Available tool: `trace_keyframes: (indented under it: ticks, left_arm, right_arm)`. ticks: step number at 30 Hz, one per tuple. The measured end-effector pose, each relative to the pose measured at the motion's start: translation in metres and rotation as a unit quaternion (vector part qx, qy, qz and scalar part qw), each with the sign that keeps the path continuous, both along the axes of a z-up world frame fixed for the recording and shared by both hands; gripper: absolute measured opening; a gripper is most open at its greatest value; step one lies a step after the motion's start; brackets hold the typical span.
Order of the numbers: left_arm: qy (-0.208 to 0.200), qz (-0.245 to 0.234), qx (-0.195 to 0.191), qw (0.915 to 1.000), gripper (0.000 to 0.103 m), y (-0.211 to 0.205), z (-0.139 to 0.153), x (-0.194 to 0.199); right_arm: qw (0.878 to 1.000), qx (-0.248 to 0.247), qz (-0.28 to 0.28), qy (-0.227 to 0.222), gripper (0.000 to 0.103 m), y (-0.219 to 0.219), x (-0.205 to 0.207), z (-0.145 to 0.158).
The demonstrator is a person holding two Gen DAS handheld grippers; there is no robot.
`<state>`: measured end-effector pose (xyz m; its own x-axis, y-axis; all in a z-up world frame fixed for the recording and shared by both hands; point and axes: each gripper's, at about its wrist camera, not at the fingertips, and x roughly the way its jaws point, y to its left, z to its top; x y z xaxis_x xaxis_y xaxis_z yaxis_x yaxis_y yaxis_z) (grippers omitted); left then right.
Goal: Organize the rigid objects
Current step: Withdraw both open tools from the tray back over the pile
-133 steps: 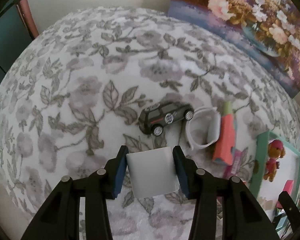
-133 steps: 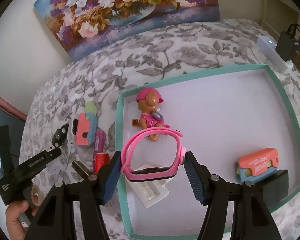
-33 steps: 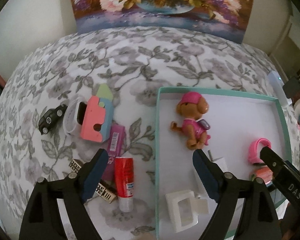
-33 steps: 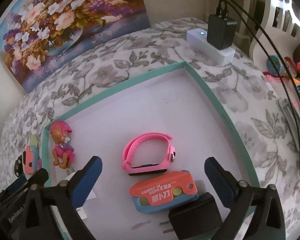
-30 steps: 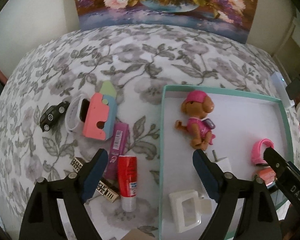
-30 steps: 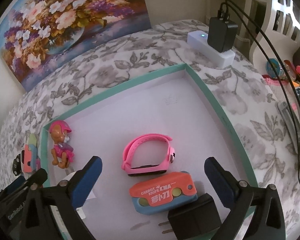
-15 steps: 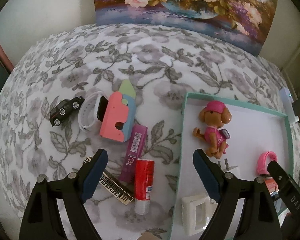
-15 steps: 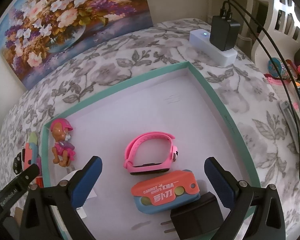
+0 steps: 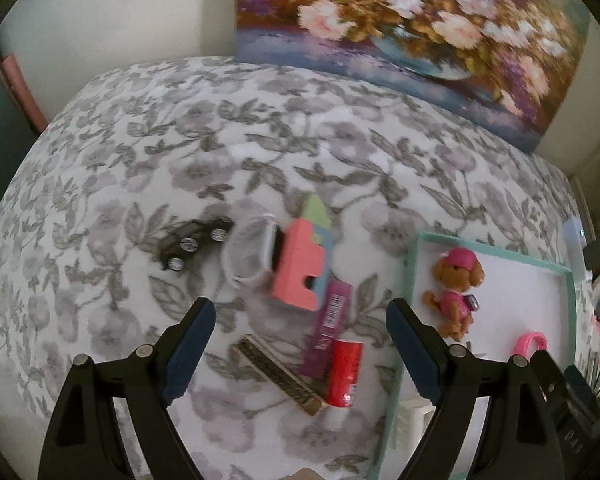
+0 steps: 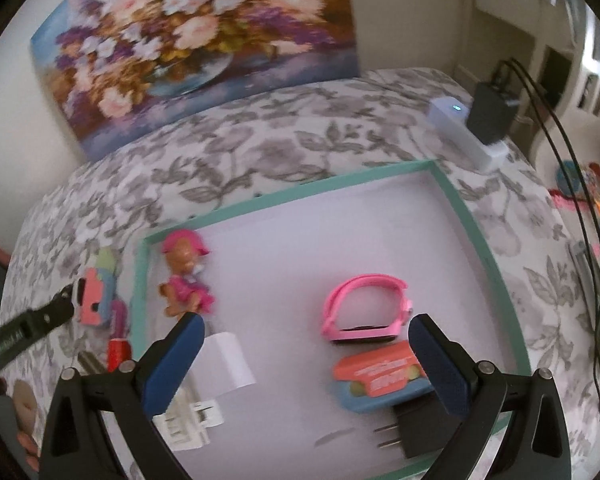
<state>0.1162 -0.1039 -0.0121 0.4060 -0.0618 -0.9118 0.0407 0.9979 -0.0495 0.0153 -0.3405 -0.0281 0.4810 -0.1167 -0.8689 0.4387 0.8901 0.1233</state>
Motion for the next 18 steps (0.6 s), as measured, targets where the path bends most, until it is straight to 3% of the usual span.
trace_keyframes:
  ticks: [12, 18]
  left_arm:
    - [0.001, 0.095, -0.002, 0.9954, 0.088, 0.091, 0.016, 0.003]
    - [0.005, 0.116, -0.008, 0.9932, 0.088, 0.116, 0.017, 0.0]
  right_arm:
    - [0.997, 0.012, 0.081, -0.005, 0.103, 0.076, 0.019, 0.004]
    - [0.995, 0.025, 0.102, -0.005, 0.103, 0.104, 0.027, 0.003]
